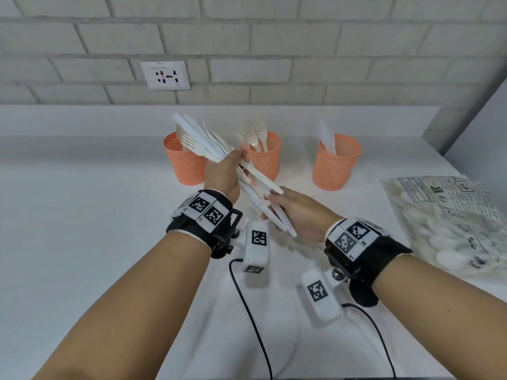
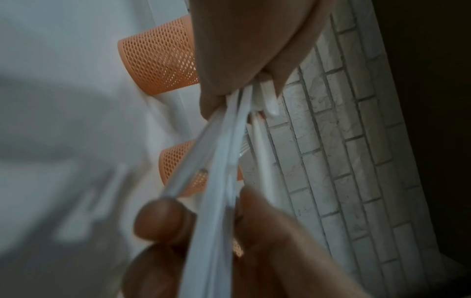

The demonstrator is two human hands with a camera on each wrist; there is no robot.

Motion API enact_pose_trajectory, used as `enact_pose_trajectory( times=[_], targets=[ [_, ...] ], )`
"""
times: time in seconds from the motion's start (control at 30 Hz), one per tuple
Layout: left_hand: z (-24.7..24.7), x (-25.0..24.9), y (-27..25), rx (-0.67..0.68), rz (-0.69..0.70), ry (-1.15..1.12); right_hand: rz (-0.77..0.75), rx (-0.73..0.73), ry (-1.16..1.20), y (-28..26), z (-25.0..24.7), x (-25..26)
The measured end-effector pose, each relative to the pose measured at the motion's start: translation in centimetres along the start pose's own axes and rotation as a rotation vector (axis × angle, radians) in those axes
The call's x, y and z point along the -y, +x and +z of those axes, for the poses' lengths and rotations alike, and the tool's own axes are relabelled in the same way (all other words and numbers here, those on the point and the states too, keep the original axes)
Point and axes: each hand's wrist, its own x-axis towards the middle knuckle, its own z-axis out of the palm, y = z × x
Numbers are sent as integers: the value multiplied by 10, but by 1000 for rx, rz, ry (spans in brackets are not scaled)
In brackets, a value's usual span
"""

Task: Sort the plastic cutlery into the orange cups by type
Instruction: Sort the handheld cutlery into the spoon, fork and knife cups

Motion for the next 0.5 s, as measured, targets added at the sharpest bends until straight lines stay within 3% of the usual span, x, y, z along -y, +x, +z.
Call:
enact_pose_trajectory(
  times=[0.13,0.33,0.5],
  targets=[
    [2,6,5,-90,62,33,-93,-45,-33,1,8,3],
    [10,8,-1,-43,52,-23,-57,-69,136,6,11,8],
    [4,2,7,-57,37,-36,-44,-37,45,4,-11,6]
  ],
)
